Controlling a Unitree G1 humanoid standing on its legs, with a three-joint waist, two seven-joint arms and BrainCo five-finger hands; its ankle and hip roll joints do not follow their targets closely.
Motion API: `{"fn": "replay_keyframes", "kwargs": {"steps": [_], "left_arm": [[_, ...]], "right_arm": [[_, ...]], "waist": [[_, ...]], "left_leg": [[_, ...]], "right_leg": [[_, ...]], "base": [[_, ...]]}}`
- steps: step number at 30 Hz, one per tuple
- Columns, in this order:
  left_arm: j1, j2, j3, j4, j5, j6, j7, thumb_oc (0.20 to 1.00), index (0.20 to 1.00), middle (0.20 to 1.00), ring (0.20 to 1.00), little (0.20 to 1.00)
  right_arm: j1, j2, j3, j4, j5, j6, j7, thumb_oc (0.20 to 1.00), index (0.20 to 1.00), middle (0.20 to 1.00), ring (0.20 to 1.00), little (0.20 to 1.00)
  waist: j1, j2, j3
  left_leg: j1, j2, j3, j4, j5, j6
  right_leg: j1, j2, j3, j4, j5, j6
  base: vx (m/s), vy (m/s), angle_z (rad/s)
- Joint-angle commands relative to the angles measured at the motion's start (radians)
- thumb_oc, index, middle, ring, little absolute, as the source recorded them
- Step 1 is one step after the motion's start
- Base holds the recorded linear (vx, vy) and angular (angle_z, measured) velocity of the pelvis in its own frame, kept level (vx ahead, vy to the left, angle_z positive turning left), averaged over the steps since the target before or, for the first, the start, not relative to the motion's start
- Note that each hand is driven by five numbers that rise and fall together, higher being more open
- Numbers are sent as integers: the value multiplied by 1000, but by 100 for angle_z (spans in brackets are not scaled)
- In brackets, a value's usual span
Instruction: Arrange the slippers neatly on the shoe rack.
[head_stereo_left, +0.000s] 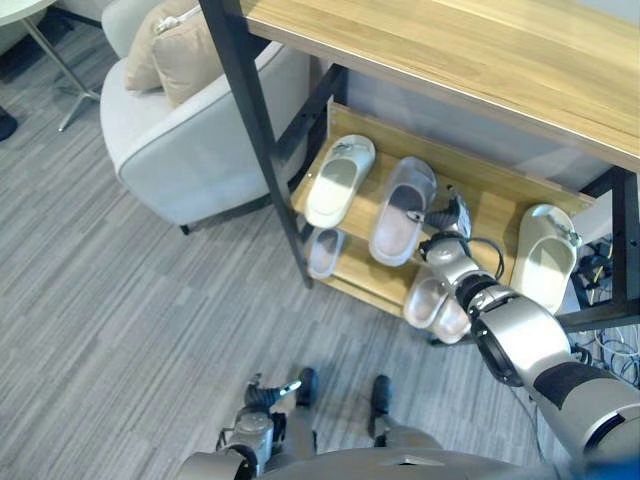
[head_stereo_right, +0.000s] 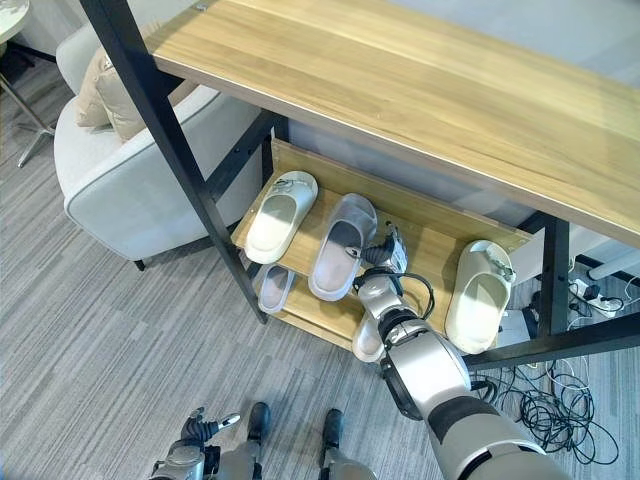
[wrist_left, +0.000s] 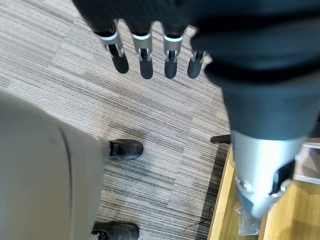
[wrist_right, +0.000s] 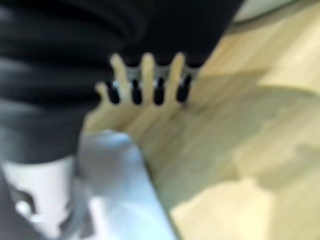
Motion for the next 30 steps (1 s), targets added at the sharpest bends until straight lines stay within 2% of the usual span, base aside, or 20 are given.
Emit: {"fn": "replay_keyframes", "kwargs": {"steps": [1,2,5,6,7,10,14,15,20,21,22,24,26,29,30], "left_arm": [[-36,-18,-16,46,-6,-10,2,1000,1000,1000,1000,1000],[-40,-16,-17,44,-6,-7,-1,1000,1000,1000,1000,1000],[-41,-15,-22,42,-1,-3,-5,1000,1000,1000,1000,1000],[-50,-19,-28,44,4,1,-5,1000,1000,1000,1000,1000],[-50,-20,-28,44,4,1,-5,1000,1000,1000,1000,1000],[-57,-24,-28,44,9,2,-7,1000,1000,1000,1000,1000],[-59,-25,-28,44,10,3,-8,1000,1000,1000,1000,1000],[-59,-28,-28,43,12,3,-10,1000,1000,1000,1000,1000],[-60,-29,-25,51,16,4,-5,1000,1000,1000,1000,1000],[-66,-26,-18,53,10,7,-5,1000,1000,1000,1000,1000],[-66,-26,-18,52,10,7,-5,1000,1000,1000,1000,1000],[-68,-22,-3,51,-7,8,-14,1000,1000,1000,1000,1000],[-72,-15,22,52,-22,9,-20,1000,1000,1000,1000,1000],[-65,-36,64,51,-68,-2,-42,1000,1000,1000,1000,1000],[-57,-39,82,30,-94,-1,-64,1000,1000,1000,1000,1000]], "right_arm": [[-111,-34,-47,59,9,-46,-58,1000,1000,1000,1000,1000],[-109,-41,-45,53,3,-58,-78,1000,1000,1000,1000,1000],[-132,-53,-33,46,-6,-66,-101,511,511,511,511,511],[-159,-56,-9,41,-17,-66,-101,256,256,256,256,256],[-159,-56,-9,41,-17,-66,-101,222,222,222,222,222],[-174,-48,10,64,-31,-52,-97,275,275,275,275,275],[-175,-45,10,77,-32,-51,-96,256,256,256,256,256],[-179,-40,8,88,-31,-44,-90,200,200,200,200,200],[-149,-20,21,92,-81,-51,-142,200,200,200,200,200],[-125,-27,-6,69,-72,-83,-178,200,200,200,200,200],[-125,-27,-6,68,-72,-83,-178,200,200,200,200,200],[-49,-41,-78,-70,-43,-136,-210,200,200,200,200,200],[68,-66,-91,-299,-68,-165,-226,200,200,200,200,200],[275,-131,-85,-672,-138,-149,-201,200,200,200,200,200],[356,-128,-103,-790,-139,-138,-177,200,200,200,200,200]], "waist": [[-2,3,68],[1,3,70],[4,6,75],[7,9,84],[6,9,84],[8,10,86],[11,10,86],[15,10,85],[18,8,81],[19,8,82],[19,8,82],[14,10,83],[0,12,78],[-17,10,67],[-22,10,62]], "left_leg": [[49,-2,70,-60,25,-6],[48,-3,71,-60,25,-6],[46,-4,70,-60,27,-5],[46,-5,68,-60,28,-4],[46,-5,68,-60,28,-4],[53,-4,67,-60,28,-4],[54,-4,66,-60,28,-4],[54,-6,64,-60,29,-4],[47,-8,60,-60,29,-5],[48,-7,61,-60,28,-5],[48,-7,61,-60,28,-5],[58,-6,66,-60,24,-4],[73,-3,75,-60,16,-4],[100,0,90,-60,4,0],[111,1,94,-60,0,2]], "right_leg": [[110,-39,34,2,-64,83],[108,-39,33,2,-62,83],[107,-41,33,2,-61,83],[107,-40,32,2,-60,84],[107,-40,32,2,-60,84],[114,-41,32,2,-62,83],[116,-42,31,2,-63,84],[115,-42,31,2,-63,84],[110,-44,26,2,-65,86],[111,-43,26,2,-65,86],[111,-43,26,2,-66,86],[116,-43,31,2,-66,87],[125,-44,41,2,-66,87],[147,-44,53,2,-71,88],[155,-44,56,2,-72,89]], "base": [[-14,7,3],[0,0,0],[-19,7,4],[0,0,0],[0,0,0],[0,0,0],[0,0,0],[0,0,0],[0,2,1],[0,0,0],[0,0,0],[10,22,0],[37,53,0],[53,42,-7],[95,35,-11]]}}
